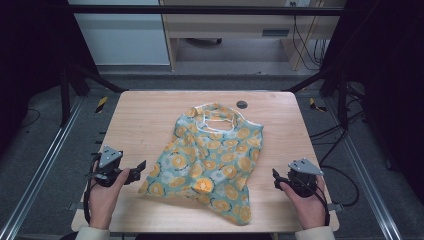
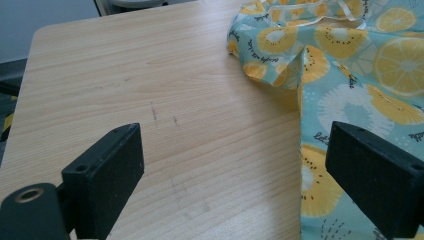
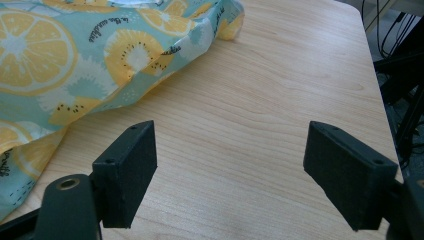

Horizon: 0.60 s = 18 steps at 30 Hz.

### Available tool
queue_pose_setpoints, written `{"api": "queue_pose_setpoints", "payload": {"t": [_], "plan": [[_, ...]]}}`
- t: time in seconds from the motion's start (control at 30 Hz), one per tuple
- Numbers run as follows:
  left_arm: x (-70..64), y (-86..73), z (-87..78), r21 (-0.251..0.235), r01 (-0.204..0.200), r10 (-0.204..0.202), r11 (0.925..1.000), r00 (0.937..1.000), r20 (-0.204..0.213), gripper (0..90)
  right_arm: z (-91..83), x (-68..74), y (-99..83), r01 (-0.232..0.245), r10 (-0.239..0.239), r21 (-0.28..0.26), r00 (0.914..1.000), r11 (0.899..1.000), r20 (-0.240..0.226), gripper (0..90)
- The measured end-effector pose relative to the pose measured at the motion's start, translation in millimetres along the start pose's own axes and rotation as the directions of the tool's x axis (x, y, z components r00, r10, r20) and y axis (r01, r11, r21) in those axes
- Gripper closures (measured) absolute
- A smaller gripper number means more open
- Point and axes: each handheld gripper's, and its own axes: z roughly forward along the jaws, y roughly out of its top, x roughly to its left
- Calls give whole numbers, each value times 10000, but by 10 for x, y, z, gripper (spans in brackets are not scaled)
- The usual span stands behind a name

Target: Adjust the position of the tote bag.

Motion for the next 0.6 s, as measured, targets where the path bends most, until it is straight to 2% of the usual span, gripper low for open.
{"api": "queue_pose_setpoints", "payload": {"t": [0.17, 0.33, 0.47, 0.53, 0.6], "plan": [[-25, 22, -1, -4, 9, -9, 10000, 9999, 141, 91, 7, 20, 5, 3, -2, 15, 9999, 10000, -129, 233], [-40, 116, 26, 69, -217, 216, 9997, 9995, 216, 91, -13, 21, 46, -307, 305, -38, 9988, 9995, -396, 254], [-27, 203, 114, 319, -272, 260, 9991, 9989, 394, 90, 7, 22, 153, -119, 118, 2, 9981, 9999, -605, 266], [-36, 283, 212, 666, -711, 684, 9952, 9968, 412, 86, 65, 22, 264, -3, 6, 38, 9974, 10000, -717, 270], [-35, 324, 252, 766, -818, 785, 9937, 9959, 452, 83, 89, 22, 306, 3, 1, 51, 9970, 10000, -775, 270]]}}
